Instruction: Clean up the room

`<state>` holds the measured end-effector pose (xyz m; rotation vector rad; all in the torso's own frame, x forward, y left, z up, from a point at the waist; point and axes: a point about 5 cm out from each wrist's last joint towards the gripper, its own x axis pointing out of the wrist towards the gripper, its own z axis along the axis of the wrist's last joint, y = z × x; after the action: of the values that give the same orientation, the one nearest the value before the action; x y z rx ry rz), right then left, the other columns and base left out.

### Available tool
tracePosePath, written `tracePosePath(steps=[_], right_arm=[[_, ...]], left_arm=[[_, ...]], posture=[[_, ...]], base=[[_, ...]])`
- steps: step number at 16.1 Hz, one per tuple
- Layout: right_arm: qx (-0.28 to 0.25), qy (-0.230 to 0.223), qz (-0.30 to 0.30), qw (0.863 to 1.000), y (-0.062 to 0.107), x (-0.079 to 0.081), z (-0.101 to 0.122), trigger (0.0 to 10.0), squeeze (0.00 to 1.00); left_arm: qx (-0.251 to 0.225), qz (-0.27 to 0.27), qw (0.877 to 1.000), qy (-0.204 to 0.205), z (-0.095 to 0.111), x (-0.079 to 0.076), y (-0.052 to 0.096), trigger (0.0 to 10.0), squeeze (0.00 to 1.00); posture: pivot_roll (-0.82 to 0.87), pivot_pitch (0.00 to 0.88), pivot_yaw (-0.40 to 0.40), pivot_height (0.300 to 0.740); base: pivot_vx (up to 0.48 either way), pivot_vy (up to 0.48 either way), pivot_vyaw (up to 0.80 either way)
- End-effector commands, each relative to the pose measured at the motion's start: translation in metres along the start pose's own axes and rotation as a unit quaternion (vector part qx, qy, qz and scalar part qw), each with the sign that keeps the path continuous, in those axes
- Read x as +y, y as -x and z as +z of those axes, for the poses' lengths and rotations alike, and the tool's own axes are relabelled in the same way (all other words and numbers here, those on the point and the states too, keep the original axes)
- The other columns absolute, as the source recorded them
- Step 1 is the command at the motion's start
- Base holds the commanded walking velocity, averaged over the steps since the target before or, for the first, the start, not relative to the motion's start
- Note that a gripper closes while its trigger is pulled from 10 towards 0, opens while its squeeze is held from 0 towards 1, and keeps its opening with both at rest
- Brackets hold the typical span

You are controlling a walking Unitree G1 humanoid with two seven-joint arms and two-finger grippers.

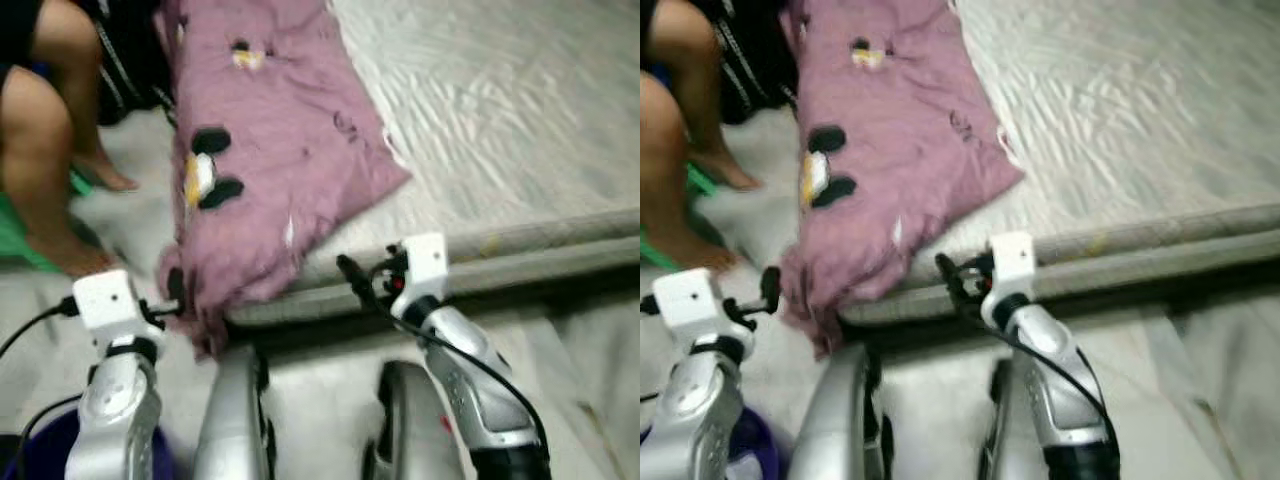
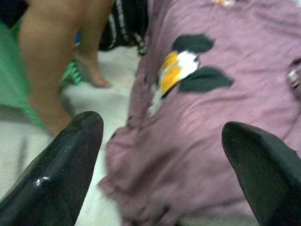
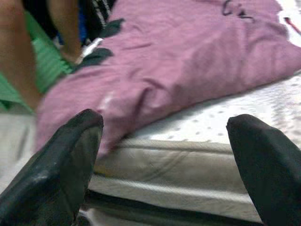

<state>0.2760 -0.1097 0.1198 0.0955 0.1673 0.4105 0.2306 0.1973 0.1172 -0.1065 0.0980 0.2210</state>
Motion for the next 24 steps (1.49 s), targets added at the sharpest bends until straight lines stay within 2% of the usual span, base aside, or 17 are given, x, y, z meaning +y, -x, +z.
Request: tracePosePath(steps=[1,6,13,16,19,21,23,24], right_arm=[[0.018,-0.004,-0.023,1.0,0.006,-0.013,-0.009,10.0,0.0],[0.018,-0.009,-0.024,1.0,0.005,-0.013,-0.009,10.0,0.0],[0.031,-0.002,-0.009,0.999,0.003,-0.011,-0.01,10.0,0.0],[0.036,0.014,0.014,0.999,-0.013,-0.009,-0.003,10.0,0.0],[0.031,0.022,0.027,0.999,-0.042,-0.009,-0.001,10.0,0.0],[0.027,0.033,0.057,0.997,-0.069,0.006,0.004,10.0,0.0],[0.016,0.038,0.065,0.997,-0.087,0.016,0.011,10.0,0.0],[0.014,0.039,0.066,0.997,-0.09,0.018,0.012,10.0,0.0]], left_arm=[[0.014,-0.016,1.0,0.004,-0.006,-0.007,0.002,10.0,0.0],[0.02,-0.018,1.0,0.003,-0.008,-0.007,0.0,10.0,0.0],[0.029,-0.008,1.0,0.0,-0.01,-0.007,0.0,10.0,0.0],[0.015,-0.012,0.999,-0.03,-0.003,-0.008,0.005,10.0,0.0],[0.014,-0.005,0.999,-0.04,0.003,-0.004,0.022,10.0,0.0],[0.017,0.006,0.998,-0.054,0.005,0.004,0.033,10.0,0.0],[0.005,0.0,0.998,-0.064,0.011,0.002,0.036,10.0,0.0],[0.004,-0.001,0.998,-0.066,0.012,0.002,0.036,10.0,0.0]], posture=[[0.0,0.202,0.002,0.534],[0.0,0.201,0.003,0.534],[0.01,0.199,0.002,0.534],[0.03,0.203,0.004,0.534],[0.12,0.219,0.002,0.534],[0.15,0.225,0.006,0.534],[0.18,0.223,0.009,0.534],[0.18,0.223,0.009,0.534]], base=[[0.311,0.0,0.0],[0.293,0.0,0.0],[0.0,0.0,0.18],[0.0,0.0,0.0],[0.0,0.0,0.0],[0.0,0.0,0.0],[0.0,0.0,0.0],[0.0,0.0,0.0]])
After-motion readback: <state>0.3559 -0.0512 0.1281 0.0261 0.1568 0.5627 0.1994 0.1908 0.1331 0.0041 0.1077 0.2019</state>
